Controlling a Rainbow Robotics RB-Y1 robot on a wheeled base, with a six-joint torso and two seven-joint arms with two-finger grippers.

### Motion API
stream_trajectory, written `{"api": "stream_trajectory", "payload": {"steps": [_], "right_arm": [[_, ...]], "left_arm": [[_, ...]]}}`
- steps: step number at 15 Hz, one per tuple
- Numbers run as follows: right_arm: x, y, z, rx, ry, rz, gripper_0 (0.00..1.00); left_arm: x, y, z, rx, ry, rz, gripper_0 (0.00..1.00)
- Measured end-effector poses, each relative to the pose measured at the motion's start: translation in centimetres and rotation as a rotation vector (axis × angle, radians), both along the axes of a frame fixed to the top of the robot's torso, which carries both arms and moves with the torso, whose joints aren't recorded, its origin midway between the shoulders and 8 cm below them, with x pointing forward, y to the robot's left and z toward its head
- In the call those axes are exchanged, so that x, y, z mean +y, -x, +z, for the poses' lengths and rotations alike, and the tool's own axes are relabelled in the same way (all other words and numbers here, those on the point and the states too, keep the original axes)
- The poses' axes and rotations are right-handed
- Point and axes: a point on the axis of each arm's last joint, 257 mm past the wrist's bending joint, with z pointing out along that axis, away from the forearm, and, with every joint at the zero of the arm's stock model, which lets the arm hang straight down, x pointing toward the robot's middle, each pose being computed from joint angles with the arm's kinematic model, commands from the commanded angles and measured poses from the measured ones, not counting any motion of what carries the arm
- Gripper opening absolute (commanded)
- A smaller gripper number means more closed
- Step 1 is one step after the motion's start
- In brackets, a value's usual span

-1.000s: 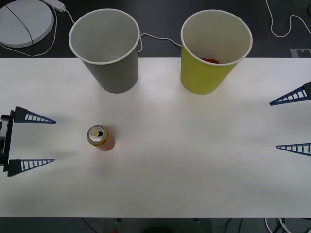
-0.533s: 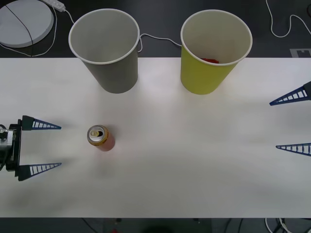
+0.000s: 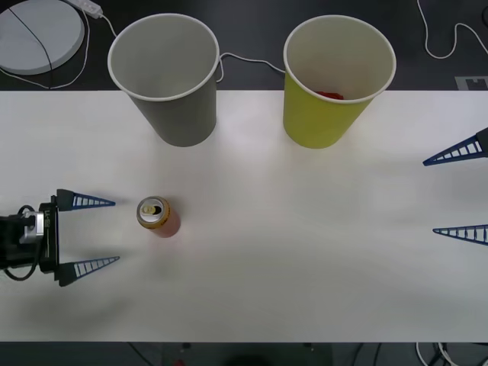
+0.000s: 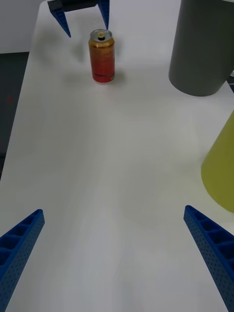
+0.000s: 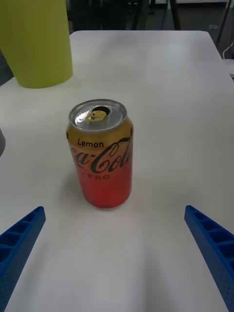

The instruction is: Put the can into the green bin and the plastic bottle into the gray bin

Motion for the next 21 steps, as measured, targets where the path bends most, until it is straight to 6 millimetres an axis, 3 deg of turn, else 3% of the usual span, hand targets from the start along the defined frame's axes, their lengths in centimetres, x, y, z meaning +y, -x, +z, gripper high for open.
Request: {"api": "stream_trajectory", "payload": {"steps": [21], "right_arm": [[0.0,0.0,0.0,0.0,0.0,0.0,1.0]], "left_arm": [[-9.3,-3.9,-1.3,-0.038,0.129,0.043,1.0]]}}
